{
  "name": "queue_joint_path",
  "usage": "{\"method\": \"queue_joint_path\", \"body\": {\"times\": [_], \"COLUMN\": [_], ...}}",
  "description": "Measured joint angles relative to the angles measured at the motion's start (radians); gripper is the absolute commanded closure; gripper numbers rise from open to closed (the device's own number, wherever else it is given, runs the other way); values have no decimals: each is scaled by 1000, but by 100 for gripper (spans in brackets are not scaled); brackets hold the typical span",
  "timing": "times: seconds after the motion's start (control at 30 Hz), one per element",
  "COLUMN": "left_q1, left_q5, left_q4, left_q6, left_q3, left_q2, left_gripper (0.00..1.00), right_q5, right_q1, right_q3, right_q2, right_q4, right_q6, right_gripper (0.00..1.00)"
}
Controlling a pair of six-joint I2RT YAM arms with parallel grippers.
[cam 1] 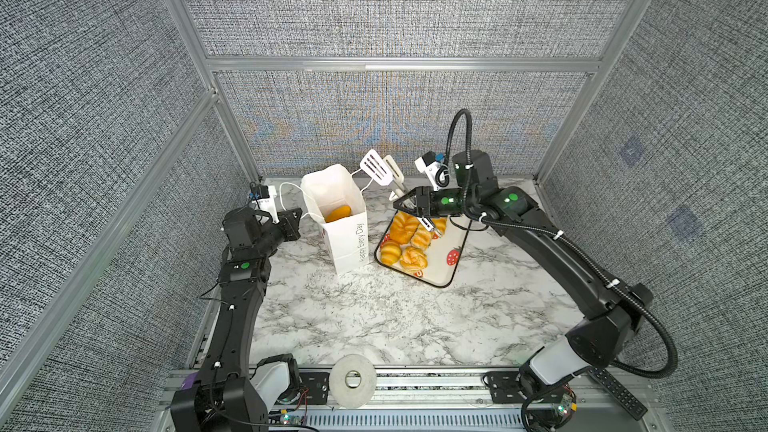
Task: Place the fake bread into the paper bag
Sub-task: 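Swing the empty tongs back over the tray of bread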
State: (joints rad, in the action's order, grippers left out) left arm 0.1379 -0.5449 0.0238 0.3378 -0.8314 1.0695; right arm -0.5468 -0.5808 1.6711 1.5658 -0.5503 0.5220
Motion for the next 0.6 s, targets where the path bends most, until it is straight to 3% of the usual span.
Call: {"method": "queue_joint_path", "body": {"times": [0.6], "left_q1": [0], "left_q5": [0], "left_q4": [0], "left_q6": [2], "left_q3": [0], "left_q2": [6], "left_gripper": [100], "right_q5": [18], "right_q1": [139], "right_q3": [-259], "right_q2": [-154], "right_q4": [-5], "right_q6": [3], "right_gripper": [49]}}
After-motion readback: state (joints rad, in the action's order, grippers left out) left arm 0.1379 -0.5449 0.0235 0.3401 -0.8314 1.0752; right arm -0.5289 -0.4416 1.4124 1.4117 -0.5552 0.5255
